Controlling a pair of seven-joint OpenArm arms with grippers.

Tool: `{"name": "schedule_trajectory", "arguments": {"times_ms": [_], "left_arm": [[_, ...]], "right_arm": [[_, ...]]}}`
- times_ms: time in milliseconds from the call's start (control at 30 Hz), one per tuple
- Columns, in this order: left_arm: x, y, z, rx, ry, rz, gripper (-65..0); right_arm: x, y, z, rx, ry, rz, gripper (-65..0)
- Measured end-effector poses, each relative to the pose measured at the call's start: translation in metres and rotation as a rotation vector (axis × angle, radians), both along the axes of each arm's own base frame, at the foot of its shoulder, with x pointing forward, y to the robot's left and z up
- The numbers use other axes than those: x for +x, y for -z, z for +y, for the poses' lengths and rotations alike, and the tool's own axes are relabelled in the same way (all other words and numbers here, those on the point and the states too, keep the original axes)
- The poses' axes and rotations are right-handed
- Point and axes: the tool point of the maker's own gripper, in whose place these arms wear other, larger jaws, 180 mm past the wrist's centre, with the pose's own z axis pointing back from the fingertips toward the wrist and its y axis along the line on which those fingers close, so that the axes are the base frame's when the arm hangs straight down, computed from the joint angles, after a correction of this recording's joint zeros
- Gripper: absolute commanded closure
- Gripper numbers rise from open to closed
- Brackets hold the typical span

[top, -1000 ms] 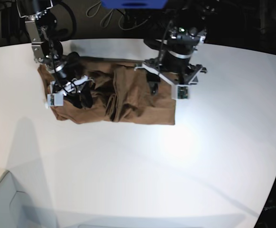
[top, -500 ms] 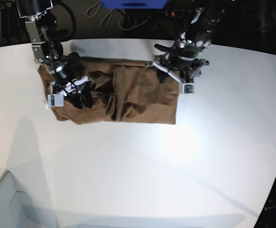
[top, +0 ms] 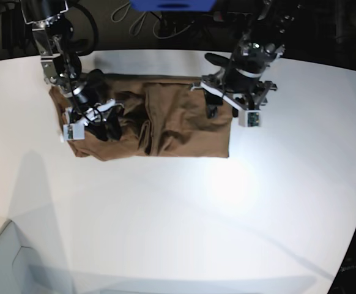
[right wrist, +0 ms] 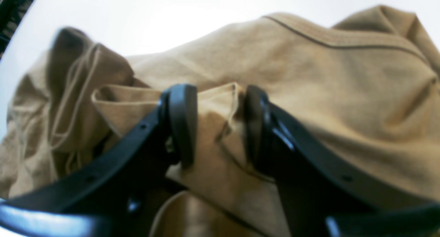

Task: Layout the t-shirt on the table in an organized manner, then fold the t-shirt properly
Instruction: 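Fold the strip end over with the left gripper and release it, then grasp the other strip end with the right gripper and fold it inward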

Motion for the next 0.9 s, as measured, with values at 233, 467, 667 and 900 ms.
{"name": "schedule_trajectory", "arguments": {"times_ms": [233,467,667,900], "left_arm": [[-0.001,-0.008,0.001,0.000,0.014,-0.014,-34.3],[0.041,0.011,0.002,0.025,-0.028,-0.010,-34.2],[0.056,0.040,-0.003,0.039,-0.043,0.053,-34.2],[0.059,0.061,0.001,0.073,-0.055,0.089,-34.2]], "right_arm": [[0.000,-0.054,0.019,0.034,-0.041,-0.131,-24.5],[0.002,-0.071,-0.044,-0.019,0.116,-0.174,-24.1],[-0.013,-0.050,-0.091,-0.059,0.229,-0.116,-24.5],[-0.036,-0.007,-0.115,-0.077,0.295,0.009,-26.7]]}}
